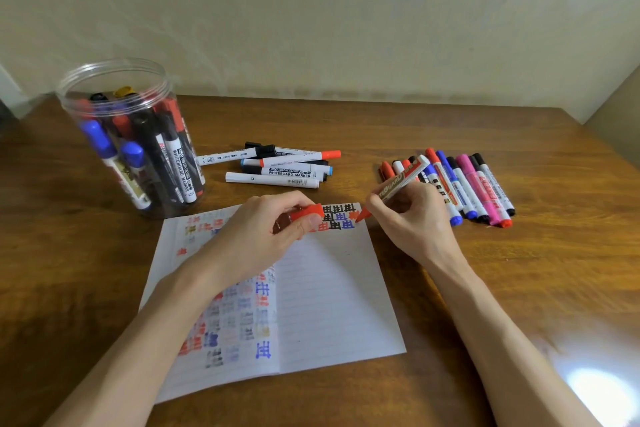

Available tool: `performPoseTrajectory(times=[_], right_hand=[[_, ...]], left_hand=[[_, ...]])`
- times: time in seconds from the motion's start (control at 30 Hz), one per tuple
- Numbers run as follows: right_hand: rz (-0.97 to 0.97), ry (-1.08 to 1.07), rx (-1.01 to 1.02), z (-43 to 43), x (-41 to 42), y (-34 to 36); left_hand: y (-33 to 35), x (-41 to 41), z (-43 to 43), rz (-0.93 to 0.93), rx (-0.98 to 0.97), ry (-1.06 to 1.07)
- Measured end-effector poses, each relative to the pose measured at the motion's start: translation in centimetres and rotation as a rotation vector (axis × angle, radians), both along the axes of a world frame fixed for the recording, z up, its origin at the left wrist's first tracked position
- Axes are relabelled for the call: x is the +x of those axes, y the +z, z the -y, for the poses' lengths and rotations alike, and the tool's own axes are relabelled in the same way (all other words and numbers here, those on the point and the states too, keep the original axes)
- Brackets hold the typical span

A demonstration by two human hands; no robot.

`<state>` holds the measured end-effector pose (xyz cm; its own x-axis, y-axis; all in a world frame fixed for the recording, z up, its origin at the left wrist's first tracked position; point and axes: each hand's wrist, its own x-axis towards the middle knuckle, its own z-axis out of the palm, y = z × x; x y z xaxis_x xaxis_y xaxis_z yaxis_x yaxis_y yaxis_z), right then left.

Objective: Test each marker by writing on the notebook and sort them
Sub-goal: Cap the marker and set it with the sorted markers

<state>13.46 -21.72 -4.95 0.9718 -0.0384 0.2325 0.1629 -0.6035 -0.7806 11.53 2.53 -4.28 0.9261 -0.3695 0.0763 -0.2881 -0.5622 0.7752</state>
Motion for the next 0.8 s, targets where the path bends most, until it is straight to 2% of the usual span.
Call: performPoseTrajectory(times=[0.33,0.6,0.8], right_hand=[[-0.005,-0.062,0.010,0.36,0.16,-0.14],[-0.042,-0.003,-0.012,0.02,0.15,-0.18],[-0.039,-0.047,-0.018,0.13,-0.01,-0.01]], left_hand=[[-0.36,0.29,0.10,0.125,0.021,0.069],[-0.55,0.46,-0.06,0.150,0.030,0.087],[-0.44,0.46,-0.16,0.159,0.014,0.097]])
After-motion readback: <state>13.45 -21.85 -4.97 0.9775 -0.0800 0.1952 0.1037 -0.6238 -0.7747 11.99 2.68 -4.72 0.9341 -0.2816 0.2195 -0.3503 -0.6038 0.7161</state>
